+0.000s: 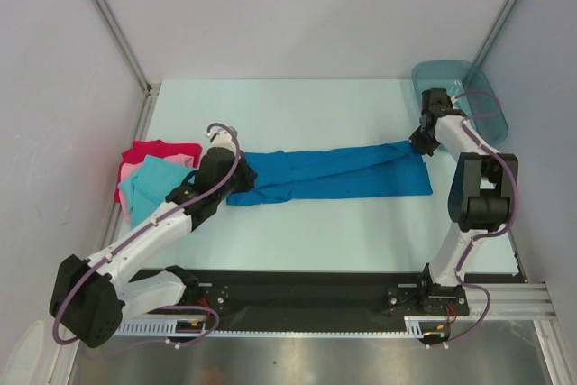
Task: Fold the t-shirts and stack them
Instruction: Fold the tshirt
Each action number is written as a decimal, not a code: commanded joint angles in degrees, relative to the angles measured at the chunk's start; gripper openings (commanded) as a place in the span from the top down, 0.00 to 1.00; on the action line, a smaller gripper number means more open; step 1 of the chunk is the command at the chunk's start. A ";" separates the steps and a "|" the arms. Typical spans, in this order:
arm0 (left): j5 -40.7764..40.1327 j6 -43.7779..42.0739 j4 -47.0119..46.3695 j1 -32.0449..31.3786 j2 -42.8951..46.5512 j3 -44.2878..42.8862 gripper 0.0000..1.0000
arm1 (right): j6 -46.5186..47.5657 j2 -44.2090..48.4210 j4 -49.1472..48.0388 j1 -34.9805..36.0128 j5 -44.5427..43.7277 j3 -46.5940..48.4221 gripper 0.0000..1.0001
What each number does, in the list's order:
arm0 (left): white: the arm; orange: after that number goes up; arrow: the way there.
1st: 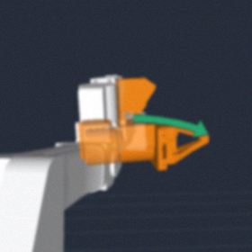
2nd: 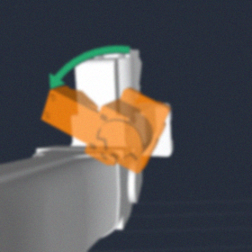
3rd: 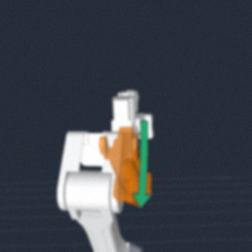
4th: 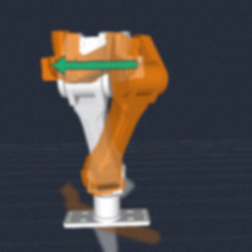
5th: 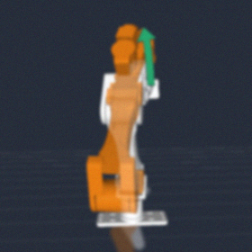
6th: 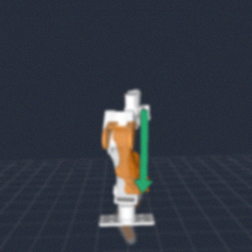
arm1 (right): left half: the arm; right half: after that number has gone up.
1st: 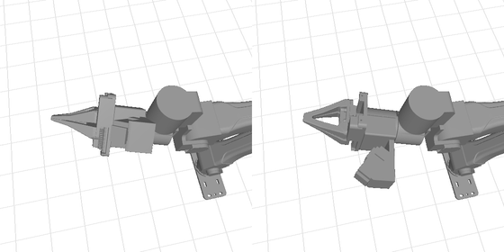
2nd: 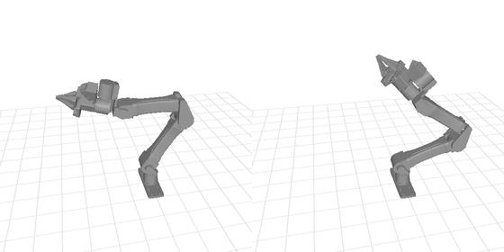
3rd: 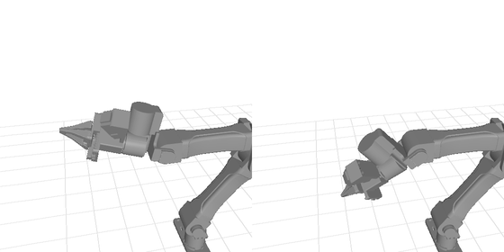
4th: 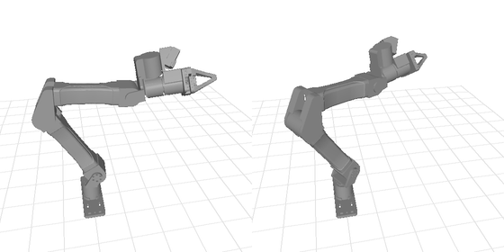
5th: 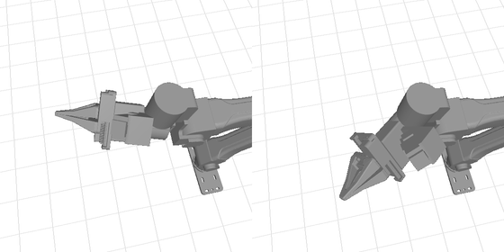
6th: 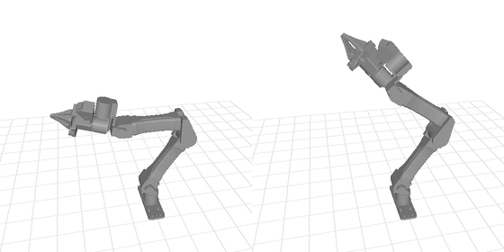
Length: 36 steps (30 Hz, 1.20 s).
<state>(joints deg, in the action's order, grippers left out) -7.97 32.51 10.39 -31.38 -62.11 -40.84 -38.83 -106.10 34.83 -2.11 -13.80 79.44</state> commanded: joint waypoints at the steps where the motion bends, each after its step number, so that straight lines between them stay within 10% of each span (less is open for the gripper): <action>1: -0.47 -0.43 -1.69 -0.53 1.81 0.23 1.00 | 1.21 1.61 3.22 -0.79 -2.81 2.82 1.00; 22: 0.76 0.36 -2.83 -0.62 -1.17 -1.96 1.00 | 5.78 -2.18 13.33 -4.04 4.40 8.10 1.00; 36: 0.76 0.27 -2.40 -0.79 -1.00 -3.20 1.00 | 6.22 -0.24 16.84 -4.48 -0.61 6.07 0.81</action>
<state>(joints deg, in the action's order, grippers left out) -7.33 32.60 9.34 -31.68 -63.77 -41.65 -33.32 -108.07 48.99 -6.07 -11.77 83.59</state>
